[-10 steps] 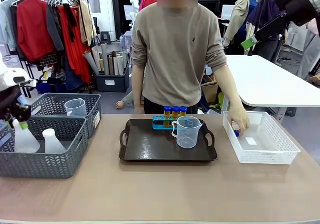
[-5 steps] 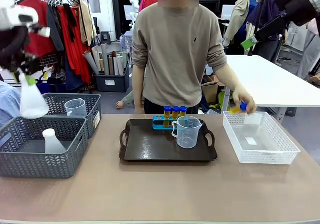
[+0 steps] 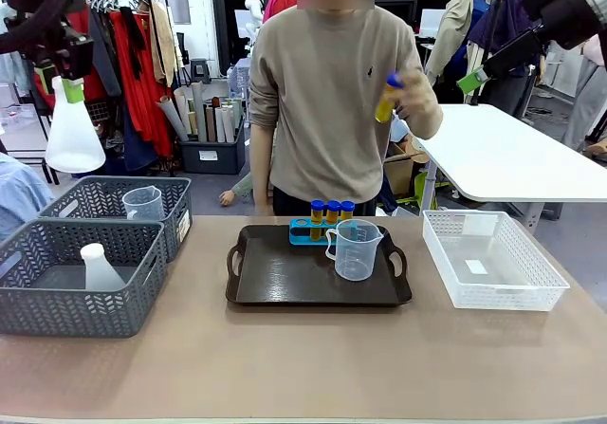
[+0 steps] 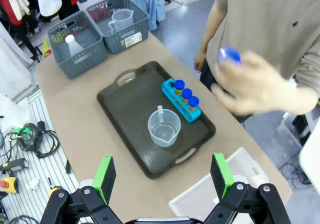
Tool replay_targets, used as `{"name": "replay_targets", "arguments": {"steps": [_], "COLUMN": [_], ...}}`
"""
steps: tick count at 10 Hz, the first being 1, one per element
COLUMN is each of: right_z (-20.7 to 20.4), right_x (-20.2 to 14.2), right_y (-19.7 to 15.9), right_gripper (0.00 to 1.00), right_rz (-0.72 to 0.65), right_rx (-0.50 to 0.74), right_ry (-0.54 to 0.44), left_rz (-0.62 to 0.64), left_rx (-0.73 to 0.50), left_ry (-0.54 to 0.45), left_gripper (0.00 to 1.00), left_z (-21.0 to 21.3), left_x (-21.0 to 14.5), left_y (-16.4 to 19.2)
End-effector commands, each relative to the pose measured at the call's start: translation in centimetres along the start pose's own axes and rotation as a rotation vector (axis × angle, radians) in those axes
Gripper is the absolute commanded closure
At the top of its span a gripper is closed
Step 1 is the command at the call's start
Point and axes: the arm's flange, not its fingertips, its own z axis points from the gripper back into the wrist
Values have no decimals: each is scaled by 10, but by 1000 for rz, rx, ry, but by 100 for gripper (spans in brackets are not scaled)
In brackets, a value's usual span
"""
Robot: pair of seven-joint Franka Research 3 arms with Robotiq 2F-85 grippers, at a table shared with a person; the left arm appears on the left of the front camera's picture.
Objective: Prepare the laboratory tools.
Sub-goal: Pick up one Small flask and place it on the Handle tray.
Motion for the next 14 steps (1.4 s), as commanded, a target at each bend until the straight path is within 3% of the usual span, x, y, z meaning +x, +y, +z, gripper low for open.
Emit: {"name": "replay_targets", "arguments": {"steps": [1,6,10,14], "right_z": [1,1,1,1], "right_x": [1,1,1,1], "right_y": [0,0,0,0], "right_gripper": [0,0,0,0], "right_rz": [-1,-1,-1,-1], "right_rx": [13,13,13,13], "right_ry": [-20,-20,-20,-20], "left_rz": [31,15,-71,-218], "left_rx": [4,-3,-31,11], "left_ry": [-4,7,-61,-132], "left_gripper": [100,100,100,100], "left_z": [-7,-4,99,143], "left_x": [-3,1,22,71], "left_y": [4,3,-23,-58]}}
